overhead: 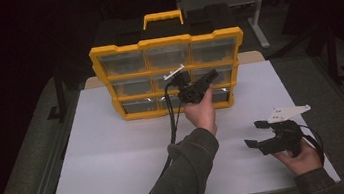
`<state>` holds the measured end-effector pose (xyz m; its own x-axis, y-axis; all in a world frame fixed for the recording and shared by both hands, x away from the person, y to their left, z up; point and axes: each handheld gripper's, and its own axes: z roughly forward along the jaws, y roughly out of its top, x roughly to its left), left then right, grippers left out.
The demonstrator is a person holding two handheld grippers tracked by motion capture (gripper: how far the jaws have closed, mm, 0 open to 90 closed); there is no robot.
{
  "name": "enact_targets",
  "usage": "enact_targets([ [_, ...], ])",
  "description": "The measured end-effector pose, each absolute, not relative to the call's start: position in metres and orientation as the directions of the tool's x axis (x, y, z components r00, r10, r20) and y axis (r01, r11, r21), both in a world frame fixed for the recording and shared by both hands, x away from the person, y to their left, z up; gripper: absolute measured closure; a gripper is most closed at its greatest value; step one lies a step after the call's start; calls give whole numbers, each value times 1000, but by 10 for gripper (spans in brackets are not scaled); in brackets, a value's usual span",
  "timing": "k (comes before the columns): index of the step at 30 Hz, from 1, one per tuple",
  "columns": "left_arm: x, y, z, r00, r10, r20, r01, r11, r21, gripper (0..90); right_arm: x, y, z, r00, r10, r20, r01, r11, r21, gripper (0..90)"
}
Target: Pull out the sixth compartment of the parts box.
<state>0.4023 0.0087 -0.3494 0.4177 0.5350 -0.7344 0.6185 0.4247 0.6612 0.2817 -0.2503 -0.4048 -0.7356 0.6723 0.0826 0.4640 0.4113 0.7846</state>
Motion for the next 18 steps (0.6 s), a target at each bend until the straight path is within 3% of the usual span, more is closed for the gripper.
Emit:
enact_targets([
  [18, 405, 17, -357, 468, 435, -769, 651, 419, 633, 776, 283, -249, -408, -738, 670, 76, 463, 420, 781, 219],
])
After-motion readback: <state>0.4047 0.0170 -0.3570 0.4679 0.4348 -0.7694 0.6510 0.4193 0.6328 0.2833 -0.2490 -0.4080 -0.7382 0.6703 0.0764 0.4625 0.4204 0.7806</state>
